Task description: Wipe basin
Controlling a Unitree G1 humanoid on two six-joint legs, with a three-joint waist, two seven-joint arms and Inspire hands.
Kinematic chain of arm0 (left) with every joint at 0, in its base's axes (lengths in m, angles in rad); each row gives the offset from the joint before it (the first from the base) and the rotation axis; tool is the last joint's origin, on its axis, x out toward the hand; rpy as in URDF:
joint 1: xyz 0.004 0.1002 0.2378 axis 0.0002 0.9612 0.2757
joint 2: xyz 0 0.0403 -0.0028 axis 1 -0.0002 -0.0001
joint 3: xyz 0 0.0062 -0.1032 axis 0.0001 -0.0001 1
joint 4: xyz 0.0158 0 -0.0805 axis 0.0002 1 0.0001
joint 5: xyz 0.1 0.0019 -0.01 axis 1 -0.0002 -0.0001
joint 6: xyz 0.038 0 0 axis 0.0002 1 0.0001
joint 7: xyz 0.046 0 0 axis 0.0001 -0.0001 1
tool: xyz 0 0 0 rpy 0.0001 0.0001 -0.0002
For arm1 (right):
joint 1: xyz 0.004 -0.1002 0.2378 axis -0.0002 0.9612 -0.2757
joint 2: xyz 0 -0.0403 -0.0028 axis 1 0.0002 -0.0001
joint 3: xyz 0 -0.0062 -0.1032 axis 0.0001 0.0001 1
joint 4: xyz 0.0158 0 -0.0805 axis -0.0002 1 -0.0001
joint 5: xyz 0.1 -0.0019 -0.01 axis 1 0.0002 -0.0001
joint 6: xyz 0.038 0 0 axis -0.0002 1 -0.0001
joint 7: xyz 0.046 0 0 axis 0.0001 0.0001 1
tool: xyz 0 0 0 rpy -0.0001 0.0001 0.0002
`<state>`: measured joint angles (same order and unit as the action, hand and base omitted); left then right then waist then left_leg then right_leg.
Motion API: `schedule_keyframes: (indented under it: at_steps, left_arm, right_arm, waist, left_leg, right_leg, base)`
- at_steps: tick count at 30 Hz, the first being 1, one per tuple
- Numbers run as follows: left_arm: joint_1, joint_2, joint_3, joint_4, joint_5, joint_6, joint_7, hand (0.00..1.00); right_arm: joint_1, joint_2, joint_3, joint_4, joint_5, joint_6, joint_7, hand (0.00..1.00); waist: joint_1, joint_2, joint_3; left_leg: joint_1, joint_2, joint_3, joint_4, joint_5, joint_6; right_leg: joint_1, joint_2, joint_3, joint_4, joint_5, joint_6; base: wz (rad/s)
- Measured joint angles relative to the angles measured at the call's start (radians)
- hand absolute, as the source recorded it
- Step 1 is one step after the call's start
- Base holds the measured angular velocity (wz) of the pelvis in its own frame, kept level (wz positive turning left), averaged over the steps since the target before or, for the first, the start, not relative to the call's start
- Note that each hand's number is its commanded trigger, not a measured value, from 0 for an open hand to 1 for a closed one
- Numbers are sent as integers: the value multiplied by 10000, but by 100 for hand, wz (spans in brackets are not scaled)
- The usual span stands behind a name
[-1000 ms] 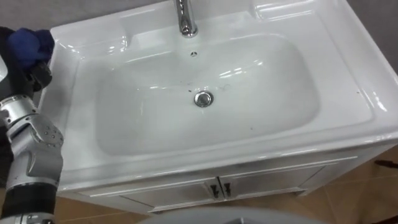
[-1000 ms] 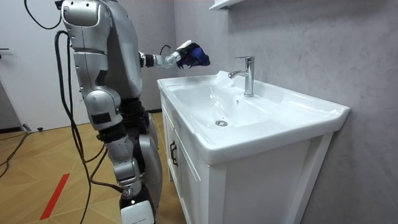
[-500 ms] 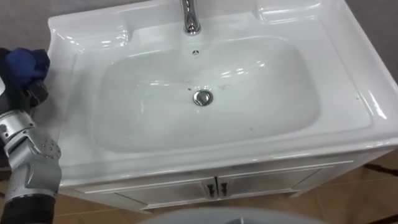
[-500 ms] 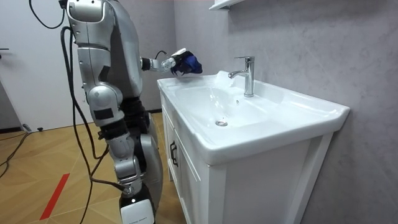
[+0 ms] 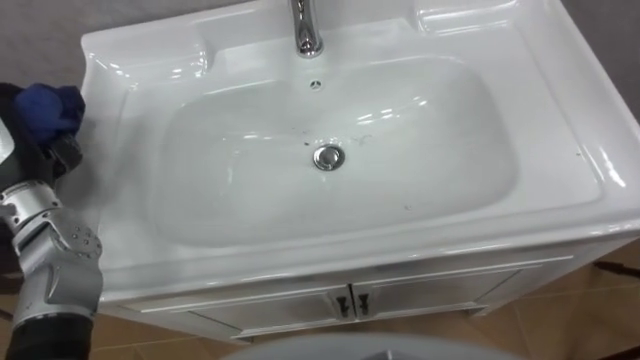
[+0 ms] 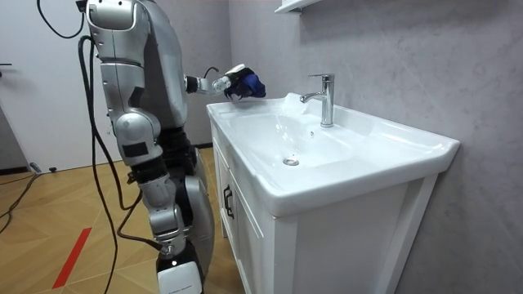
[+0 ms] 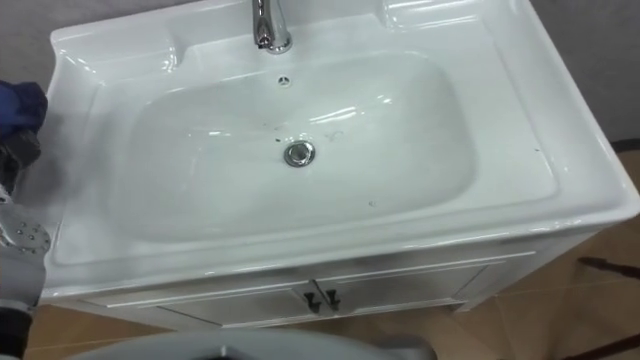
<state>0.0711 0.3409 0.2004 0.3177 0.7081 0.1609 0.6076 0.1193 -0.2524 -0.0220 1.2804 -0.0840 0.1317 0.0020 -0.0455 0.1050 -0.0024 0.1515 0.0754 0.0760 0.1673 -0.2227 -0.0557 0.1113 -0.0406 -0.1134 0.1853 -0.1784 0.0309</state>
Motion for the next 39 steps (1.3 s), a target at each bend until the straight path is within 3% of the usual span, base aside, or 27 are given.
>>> schedule_keyframes:
  at_steps: [4,23,25,26,27,28,30,31,39]
  left_arm:
    - [0,-172,-8,0,-15,0,-1,100]
    - [0,-213,-99,-1,-103,-102,-121,100]
    - [0,-213,-99,-1,-110,-161,-121,90]
    - [0,-213,-99,-1,-110,-180,-120,69]
    - [0,-213,-101,-1,-122,-182,-120,59]
    - [0,-213,-107,0,-224,-183,-119,57]
    - [0,-213,-123,0,-297,-183,-119,4]
    - [1,-213,-142,4,-297,-182,-119,0]
    - [2,-213,-377,87,-290,-179,-314,0]
  right_arm:
    - [2,1,0,0,-23,3,0,0]
    - [7,3,3,0,-80,-1,-6,0]
    - [6,4,3,0,-81,-2,-6,0]
    - [6,4,3,0,-81,-2,-6,0]
    - [6,4,4,0,-81,-2,-6,0]
    - [5,4,3,0,-81,-2,-6,0]
    - [4,4,3,-1,-83,0,-7,0]
    - [4,7,3,-1,-85,1,-7,0]
    - [31,10,4,3,-84,3,8,0]
  waist:
    - [-68,3,1]
    - [-107,-14,27]
    - [-111,-14,30]
    - [-115,-12,31]
    - [-122,-11,32]
    - [-133,-9,32]
    - [-136,-8,33]
    - [-142,-28,46]
    - [-156,-129,55]
  left_leg:
    - [5,0,5,-1,0,0]
    - [10,1,43,7,0,0]
    - [9,1,45,6,0,0]
    - [9,1,47,6,0,0]
    - [10,0,47,6,0,0]
    - [9,1,47,6,0,0]
    - [0,1,47,5,0,0]
    - [4,1,50,2,0,0]
    - [1,2,67,3,0,0]
  right_leg:
    - [10,3,2,-2,0,0]
    - [-9,5,44,6,-3,4]
    - [-13,5,49,6,-3,4]
    - [-15,5,52,6,-3,4]
    - [-17,5,52,9,-3,4]
    - [-25,5,52,19,-3,4]
    - [-48,6,59,31,-3,4]
    - [-56,6,66,32,-3,5]
    - [-82,11,92,18,-3,5]
  base:
    - [0]
    - [0]
    - [0]
    - [0]
    - [0]
    - [0]
    - [0]
    - [0]
    - [0]
